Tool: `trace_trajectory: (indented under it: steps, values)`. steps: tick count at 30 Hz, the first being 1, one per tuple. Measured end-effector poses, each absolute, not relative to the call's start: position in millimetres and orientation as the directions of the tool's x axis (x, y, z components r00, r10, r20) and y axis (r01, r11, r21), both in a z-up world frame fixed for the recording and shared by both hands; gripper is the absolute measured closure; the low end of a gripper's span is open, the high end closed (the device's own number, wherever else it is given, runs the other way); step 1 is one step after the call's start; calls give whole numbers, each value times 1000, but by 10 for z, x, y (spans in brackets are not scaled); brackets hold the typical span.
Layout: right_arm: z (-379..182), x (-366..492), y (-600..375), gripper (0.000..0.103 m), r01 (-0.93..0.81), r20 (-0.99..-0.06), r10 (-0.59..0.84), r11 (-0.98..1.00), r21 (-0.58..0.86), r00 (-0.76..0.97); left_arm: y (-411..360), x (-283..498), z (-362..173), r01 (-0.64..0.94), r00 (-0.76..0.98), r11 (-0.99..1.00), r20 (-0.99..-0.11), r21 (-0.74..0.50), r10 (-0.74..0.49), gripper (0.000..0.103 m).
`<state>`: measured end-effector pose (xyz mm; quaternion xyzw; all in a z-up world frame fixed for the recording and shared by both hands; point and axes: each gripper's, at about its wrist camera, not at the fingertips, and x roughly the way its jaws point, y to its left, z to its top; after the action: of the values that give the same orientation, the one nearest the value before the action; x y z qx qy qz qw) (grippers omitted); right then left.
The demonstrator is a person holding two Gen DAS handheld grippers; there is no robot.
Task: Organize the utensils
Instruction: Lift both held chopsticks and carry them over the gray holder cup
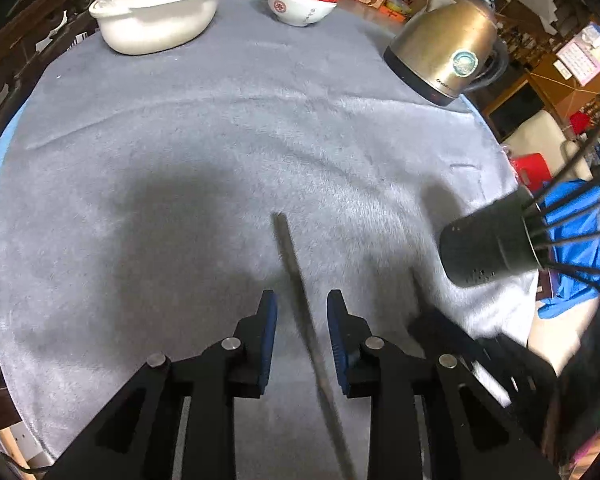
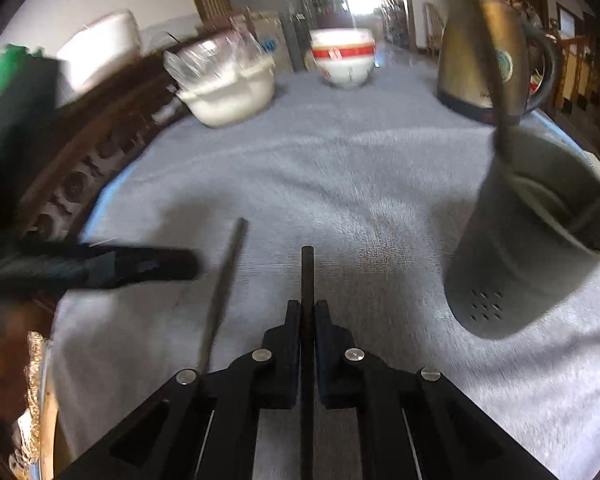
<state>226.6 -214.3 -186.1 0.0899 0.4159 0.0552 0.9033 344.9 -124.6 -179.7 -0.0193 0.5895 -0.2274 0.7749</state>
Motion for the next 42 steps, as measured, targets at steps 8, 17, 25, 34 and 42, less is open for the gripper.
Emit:
trace_trajectory:
  steps: [8, 17, 25, 34, 42]
  values:
    - [-1434, 1660, -2294, 96, -76, -595, 231, 959, 275, 770, -1449, 3639, -1943, 277, 181, 916, -921, -289, -345, 80]
    - [-1011, 1161, -2439, 96, -152, -404, 293, 926, 347, 866, -1398, 3553, -1886, 266, 261, 924, -902, -274, -343, 100]
    - [-625, 844, -2575, 96, -190, -249, 293, 910, 367, 923, -1309, 3147, -1206, 345, 434, 906, -813, -247, -387, 100]
    - [-683, 849, -2622, 96, -154, -268, 272, 908, 390, 924, -1308, 2743, -821, 375, 567, 923, -765, -90, -305, 100]
    - [-629, 798, -2723, 96, -131, -256, 248, 906, 402, 934, -1167, 3032, -970, 340, 443, 915, -821, -218, -360, 99]
